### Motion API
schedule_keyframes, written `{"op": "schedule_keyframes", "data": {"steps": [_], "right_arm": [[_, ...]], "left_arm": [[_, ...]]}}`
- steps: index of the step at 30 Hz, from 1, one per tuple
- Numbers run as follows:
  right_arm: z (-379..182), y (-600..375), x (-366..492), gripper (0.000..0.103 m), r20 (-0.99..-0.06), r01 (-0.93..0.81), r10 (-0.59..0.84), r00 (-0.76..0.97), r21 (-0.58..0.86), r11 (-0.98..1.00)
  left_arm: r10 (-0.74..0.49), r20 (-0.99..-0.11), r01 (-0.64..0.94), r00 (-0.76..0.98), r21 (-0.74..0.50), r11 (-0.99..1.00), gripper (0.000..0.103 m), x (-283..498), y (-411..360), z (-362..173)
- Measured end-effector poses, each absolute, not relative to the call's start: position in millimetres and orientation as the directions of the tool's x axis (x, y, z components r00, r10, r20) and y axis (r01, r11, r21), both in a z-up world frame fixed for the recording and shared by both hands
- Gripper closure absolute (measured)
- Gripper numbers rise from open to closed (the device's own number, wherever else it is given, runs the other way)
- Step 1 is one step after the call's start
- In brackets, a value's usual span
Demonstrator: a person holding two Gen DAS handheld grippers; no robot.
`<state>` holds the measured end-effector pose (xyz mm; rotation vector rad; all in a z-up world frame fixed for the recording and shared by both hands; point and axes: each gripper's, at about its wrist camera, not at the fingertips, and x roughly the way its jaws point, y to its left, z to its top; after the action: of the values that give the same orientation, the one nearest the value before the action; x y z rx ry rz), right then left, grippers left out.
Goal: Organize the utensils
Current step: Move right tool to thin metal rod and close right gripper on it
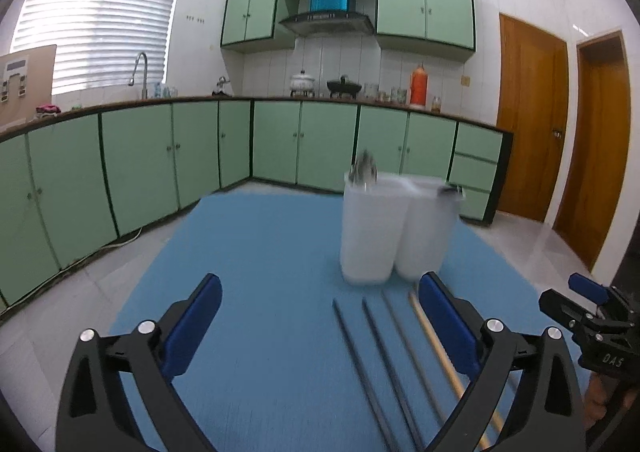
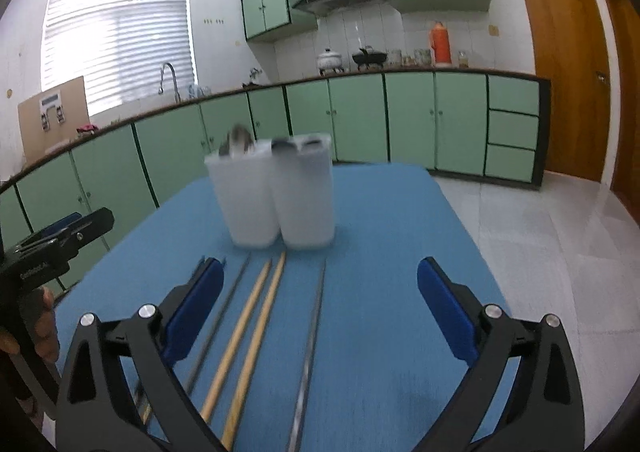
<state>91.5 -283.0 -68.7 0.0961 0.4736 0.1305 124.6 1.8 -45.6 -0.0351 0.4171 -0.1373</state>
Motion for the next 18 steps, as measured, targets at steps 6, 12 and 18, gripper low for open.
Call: {"op": "schedule_keyframes", "data": {"steps": [6, 12, 18], "right_arm": [[-96, -280, 53, 0.009, -0.474, -0.056, 0.101, 0.875, 0.109, 0.992], [-119, -277, 22, 0.022, -0.484, -0.049, 0.088, 0.871, 0.093, 0.994], [-131, -270, 6, 0.040, -0.487, -0.067, 0.096, 0.868, 0.077, 0.995]], "left_arm": [[-0.105, -0.431, 0.098, 0.896, -0.039, 0.994, 0.006, 89, 3, -68], [-0.087, -0.442, 0.082, 0.893, -0.029, 0.996, 0.006, 62, 3, -85], [-0.081, -0.454, 0.086, 0.887, -0.010, 0.996, 0.006, 43, -5, -98]]}}
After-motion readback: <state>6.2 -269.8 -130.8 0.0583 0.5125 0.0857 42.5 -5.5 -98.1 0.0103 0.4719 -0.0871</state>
